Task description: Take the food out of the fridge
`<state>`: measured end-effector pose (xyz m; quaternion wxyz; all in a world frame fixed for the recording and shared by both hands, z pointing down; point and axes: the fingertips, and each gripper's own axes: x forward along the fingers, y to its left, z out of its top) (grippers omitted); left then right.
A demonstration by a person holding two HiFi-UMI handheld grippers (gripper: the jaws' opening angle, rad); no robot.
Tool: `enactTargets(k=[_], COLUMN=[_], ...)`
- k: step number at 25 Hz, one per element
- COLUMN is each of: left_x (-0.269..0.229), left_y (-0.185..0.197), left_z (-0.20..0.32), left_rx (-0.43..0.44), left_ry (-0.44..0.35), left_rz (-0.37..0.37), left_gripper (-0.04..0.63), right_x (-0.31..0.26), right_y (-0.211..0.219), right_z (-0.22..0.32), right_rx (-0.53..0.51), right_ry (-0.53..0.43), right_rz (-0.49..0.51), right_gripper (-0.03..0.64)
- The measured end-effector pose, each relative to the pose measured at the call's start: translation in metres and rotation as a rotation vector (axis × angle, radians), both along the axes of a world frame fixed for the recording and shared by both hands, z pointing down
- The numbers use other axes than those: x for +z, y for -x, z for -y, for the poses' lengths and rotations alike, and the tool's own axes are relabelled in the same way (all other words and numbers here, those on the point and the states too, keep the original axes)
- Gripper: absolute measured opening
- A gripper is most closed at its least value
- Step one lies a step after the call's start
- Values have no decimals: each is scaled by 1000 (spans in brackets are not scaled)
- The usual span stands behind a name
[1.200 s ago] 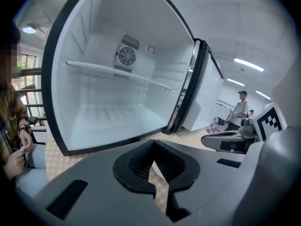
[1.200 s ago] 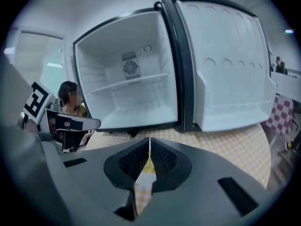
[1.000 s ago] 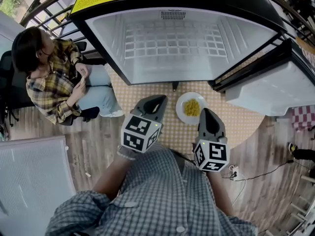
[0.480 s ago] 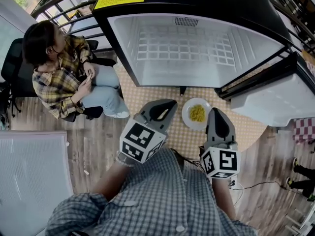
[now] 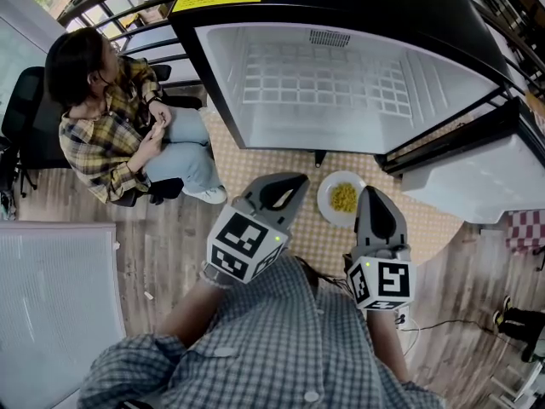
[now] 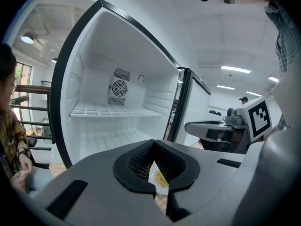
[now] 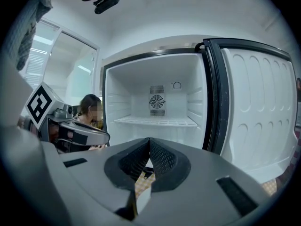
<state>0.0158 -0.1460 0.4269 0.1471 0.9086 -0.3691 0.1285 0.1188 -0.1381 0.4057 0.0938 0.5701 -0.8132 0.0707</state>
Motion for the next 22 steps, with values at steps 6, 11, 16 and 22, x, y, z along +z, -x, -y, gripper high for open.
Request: enactTargets(k=[6,11,16,22], left_x=[0,1,1,4], left_y=[1,-1,-1,0], left_z=[0,-1,-2,-4], left_rx=[4,10,6,4], left_ry=[-8,-2,2,17], left_rz=[17,15,10,4], left_gripper=[6,6,6,6], right_x=[2,5,8,9], right_y=[2,-1,-3,-2], right_z=[1,0,-1,-2], right_rx=[2,18,25,19], right_ry=[5,21,33,42], right_rz=[11,28,39,47], right_gripper=[9,9,9,9])
